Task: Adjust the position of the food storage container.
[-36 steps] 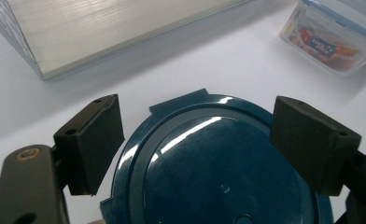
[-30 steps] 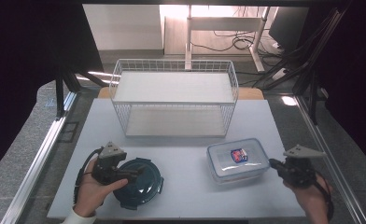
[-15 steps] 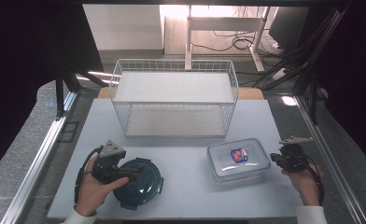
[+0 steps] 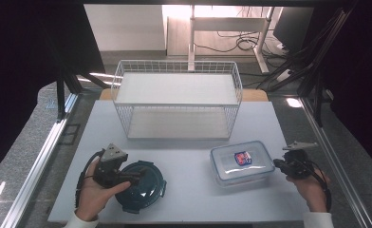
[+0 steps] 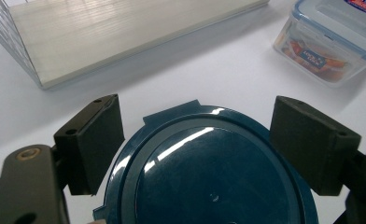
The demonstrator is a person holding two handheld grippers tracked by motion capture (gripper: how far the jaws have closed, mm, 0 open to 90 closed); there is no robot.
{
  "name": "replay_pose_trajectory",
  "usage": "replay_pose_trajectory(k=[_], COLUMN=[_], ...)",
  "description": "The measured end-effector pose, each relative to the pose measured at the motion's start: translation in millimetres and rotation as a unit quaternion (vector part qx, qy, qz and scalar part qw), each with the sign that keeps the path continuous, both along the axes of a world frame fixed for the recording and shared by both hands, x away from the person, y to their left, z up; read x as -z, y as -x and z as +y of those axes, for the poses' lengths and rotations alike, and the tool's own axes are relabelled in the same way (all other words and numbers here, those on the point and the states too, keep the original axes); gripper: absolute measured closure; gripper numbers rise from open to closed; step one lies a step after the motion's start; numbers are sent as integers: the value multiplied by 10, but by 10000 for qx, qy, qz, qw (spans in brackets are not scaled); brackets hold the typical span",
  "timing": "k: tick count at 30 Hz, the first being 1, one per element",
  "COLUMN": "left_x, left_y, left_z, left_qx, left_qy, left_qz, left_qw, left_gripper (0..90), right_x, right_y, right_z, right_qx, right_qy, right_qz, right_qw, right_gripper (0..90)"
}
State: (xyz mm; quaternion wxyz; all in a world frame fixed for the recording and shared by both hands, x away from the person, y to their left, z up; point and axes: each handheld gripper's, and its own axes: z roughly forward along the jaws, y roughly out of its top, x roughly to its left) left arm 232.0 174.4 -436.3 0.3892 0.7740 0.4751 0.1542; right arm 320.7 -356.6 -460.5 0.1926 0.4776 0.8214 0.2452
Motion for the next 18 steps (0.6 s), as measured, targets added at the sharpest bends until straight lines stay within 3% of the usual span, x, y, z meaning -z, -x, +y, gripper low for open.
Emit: replay_pose_trajectory(k=[6, 11, 18], left_x=[13, 6, 16], left_y=[-2, 2, -2], left_z=[-15, 9, 14], left_qx=[38, 21, 19], left_qy=[-31, -26, -30], left_qz=[10, -4, -3], left_qw=[10000, 10000, 10000], left_gripper=[175, 175, 176], right_x=[-17, -27, -77], right_y=[73, 137, 252], right_z=[45, 126, 229], right_qx=[-148, -183, -299], right_qy=[-86, 27, 0], right_qz=[29, 33, 5], right_qw=[9999, 9998, 9996], right_gripper=[889, 889, 889])
